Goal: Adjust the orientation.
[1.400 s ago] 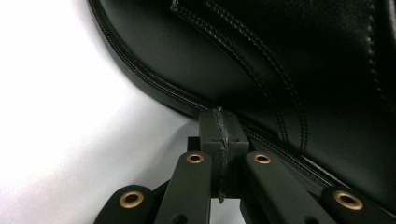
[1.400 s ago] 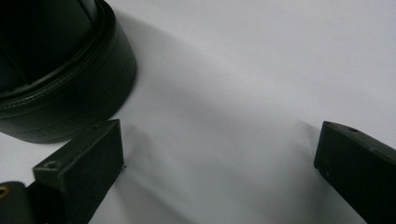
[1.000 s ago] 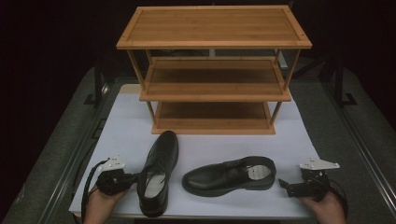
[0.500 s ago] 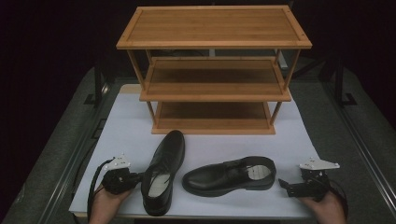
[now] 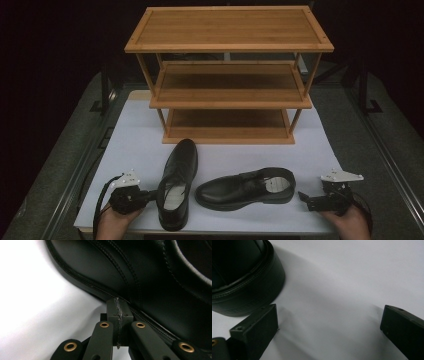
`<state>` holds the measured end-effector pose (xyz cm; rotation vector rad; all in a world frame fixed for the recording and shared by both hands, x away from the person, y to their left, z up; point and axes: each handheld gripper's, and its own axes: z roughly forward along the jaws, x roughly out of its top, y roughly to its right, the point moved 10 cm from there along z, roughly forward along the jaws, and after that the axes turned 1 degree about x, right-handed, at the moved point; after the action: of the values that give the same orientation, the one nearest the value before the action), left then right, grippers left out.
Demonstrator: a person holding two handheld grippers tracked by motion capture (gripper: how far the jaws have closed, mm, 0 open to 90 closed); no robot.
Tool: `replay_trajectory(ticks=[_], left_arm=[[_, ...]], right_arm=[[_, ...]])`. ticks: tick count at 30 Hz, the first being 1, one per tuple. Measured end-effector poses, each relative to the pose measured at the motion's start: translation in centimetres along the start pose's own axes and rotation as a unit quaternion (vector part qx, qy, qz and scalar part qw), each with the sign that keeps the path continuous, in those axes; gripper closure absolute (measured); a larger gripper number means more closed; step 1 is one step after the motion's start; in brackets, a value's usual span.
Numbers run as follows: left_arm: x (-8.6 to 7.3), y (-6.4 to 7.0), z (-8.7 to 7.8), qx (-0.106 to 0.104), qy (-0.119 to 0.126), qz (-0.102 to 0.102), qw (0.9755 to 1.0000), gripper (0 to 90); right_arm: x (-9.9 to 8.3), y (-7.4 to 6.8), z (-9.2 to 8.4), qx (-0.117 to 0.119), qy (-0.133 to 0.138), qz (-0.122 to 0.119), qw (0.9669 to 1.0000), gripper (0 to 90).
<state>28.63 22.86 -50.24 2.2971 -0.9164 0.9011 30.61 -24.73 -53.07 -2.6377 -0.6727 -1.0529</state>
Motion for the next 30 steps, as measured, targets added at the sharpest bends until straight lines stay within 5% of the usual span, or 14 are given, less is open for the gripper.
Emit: replay_trajectory(ticks=[7, 12, 17, 23, 30], left_arm=[[0.3, 0.3, 0.5, -0.005, -0.003, 0.007, 1.0, 90.0], [0.2, -0.4, 0.2, 0.016, -0.009, 0.022, 0.9996, 90.0], [-0.1, -2.7, -1.0, 0.064, -0.009, 0.015, 0.9978, 58.4], [-1.0, -5.3, -2.3, 0.123, -0.022, 0.022, 0.9919, 24.3], [-2.7, -7.3, -2.6, 0.143, -0.06, 0.014, 0.9878, 1.8]], right_arm=[[0.0, 0.0, 0.0, 0.0, 0.0, 0.0, 1.0, 1.0], [0.0, 0.0, 0.0, 0.0, 0.0, 0.0, 1.0, 1.0], [0.0, 0.0, 0.0, 0.001, 0.0, 0.0, 1.0, 1.0], [0.0, 0.0, 0.0, 0.0, 0.0, 0.0, 1.0, 1.0], [0.0, 0.0, 0.0, 0.0, 0.0, 0.0, 1.0, 1.0]])
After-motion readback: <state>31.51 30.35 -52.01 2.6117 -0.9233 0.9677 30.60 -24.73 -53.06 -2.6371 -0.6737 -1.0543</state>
